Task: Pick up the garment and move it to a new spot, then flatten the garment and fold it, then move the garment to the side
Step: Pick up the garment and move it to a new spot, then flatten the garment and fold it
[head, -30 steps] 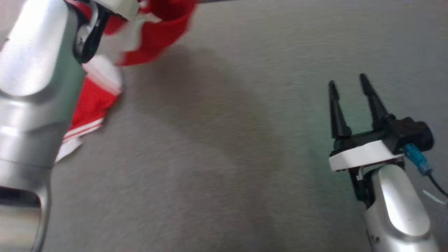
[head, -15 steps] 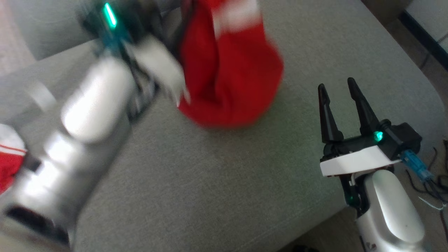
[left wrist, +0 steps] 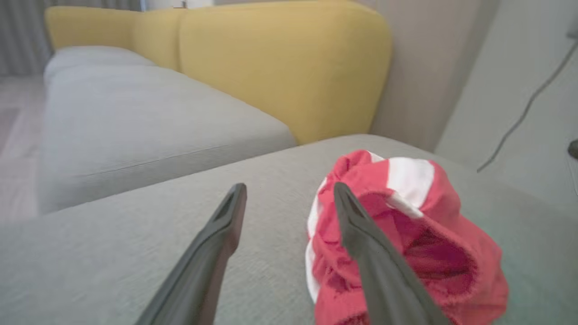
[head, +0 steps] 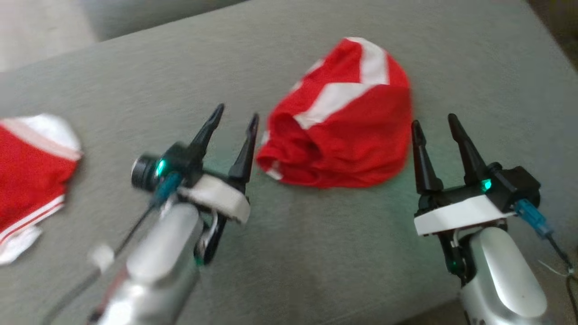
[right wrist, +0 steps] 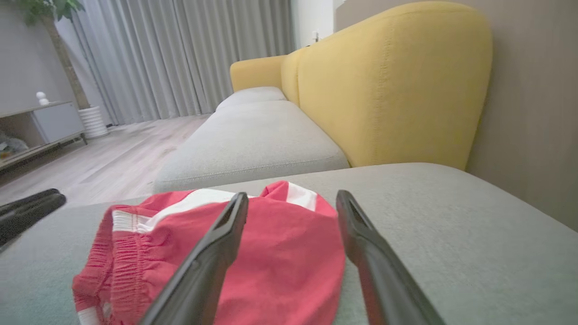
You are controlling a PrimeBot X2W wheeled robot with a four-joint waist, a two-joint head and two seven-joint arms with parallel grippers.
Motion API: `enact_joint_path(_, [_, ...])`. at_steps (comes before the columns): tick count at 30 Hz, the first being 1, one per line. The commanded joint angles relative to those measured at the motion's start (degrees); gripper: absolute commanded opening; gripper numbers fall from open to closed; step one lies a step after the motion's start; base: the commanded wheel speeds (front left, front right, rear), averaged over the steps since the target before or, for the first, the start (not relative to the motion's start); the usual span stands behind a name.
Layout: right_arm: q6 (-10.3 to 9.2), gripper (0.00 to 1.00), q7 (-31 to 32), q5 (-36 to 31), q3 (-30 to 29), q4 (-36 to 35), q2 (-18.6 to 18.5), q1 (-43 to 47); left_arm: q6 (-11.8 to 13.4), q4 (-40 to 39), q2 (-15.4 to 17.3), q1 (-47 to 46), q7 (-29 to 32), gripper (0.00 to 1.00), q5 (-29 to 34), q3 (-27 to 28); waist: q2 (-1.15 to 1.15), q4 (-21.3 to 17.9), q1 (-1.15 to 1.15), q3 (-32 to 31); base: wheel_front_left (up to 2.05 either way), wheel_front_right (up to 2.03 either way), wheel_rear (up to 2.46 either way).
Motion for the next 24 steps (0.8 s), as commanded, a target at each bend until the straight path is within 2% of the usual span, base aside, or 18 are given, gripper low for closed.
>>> enact_joint_path(1, [0.42,1.00,0.04,-0.82,0.33,-1.13,0.10,0.57,1.37,-4.08,-0.13,3.79,-0.60,1.00,1.26,5.27,0.00,5.91,0.00,-2.09,0.00,0.00,0.00])
enact_joint_path(5, [0.42,1.00,0.04,-2.10,-0.57,-0.96,0.10,2.98,2.39,-11.15,-3.07,13.68,-0.61,1.00,5.31,14.31,0.00,11.31,0.00,-4.47,0.00,0.00,0.00])
enact_joint_path(9, [0.42,1.00,0.04,-3.35,-2.24,-1.48,0.10,5.64,1.99,-18.19,-5.56,21.22,-0.61,1.00,9.35,22.08,0.00,15.93,0.00,-6.32,0.00,0.00,0.00])
enact_joint_path(13, [0.42,1.00,0.04,-3.86,-5.05,-2.89,0.10,8.36,1.75,-24.99,-6.46,26.32,-0.61,1.00,13.69,26.46,0.00,19.46,0.00,-7.52,0.00,0.00,0.00])
enact_joint_path(17, [0.42,1.00,0.04,-3.10,-4.75,-5.67,0.10,10.20,3.52,-30.57,-6.61,30.61,-0.62,1.00,14.98,28.75,0.00,20.72,0.00,-8.51,0.00,0.00,0.00])
enact_joint_path(24, [0.42,1.00,0.04,-2.36,-4.44,-8.48,0.10,14.18,5.46,-33.78,-6.63,35.82,-0.62,1.00,17.50,28.05,0.00,21.24,0.00,-10.99,0.00,0.00,0.00])
